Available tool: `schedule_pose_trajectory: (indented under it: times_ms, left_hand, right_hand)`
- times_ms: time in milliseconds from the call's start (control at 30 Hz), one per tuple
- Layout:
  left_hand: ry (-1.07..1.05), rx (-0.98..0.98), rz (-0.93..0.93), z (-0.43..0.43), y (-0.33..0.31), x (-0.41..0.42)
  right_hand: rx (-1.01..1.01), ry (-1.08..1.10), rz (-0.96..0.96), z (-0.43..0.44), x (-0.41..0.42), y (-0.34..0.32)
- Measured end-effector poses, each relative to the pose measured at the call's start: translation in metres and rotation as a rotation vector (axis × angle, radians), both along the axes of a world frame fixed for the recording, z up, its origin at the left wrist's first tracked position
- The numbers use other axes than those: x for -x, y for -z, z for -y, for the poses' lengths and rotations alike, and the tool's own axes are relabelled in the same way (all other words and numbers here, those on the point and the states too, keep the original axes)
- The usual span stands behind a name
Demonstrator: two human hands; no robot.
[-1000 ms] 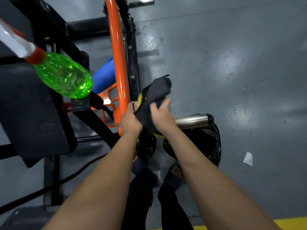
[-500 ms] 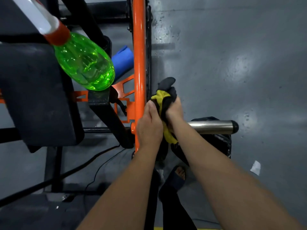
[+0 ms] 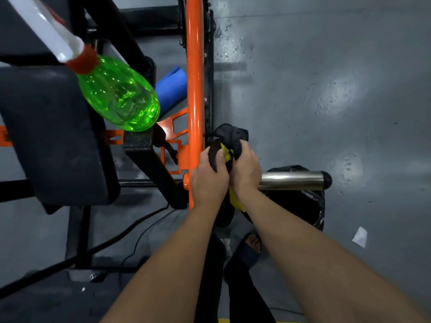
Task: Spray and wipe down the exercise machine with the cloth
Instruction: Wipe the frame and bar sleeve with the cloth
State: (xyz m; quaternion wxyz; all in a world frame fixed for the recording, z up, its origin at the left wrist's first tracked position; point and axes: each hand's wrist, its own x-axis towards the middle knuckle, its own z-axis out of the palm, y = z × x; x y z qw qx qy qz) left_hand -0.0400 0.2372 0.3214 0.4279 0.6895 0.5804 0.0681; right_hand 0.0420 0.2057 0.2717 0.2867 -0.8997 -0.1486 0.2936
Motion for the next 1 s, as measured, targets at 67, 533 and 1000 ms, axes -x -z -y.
schedule_pose_trajectory:
  times_ms: [67,533,1000]
  left_hand:
    - [-0.02,-0.008,0.008,0.002,-0.001,0.0]
    - [0.037,-0.015,-0.149,-0.016,-0.007,0.003]
    - [0.051,0.066,-0.15,-0.022,0.003,-0.022]
  right_hand:
    - [0.099,0.041,-0.046,-0.01,-0.008,0.003]
    - [-0.133,-0.032,0.039,0.009,-0.001,0.004]
    - [0.012,-0.197,0.079,0.011,-0.005,-0.003]
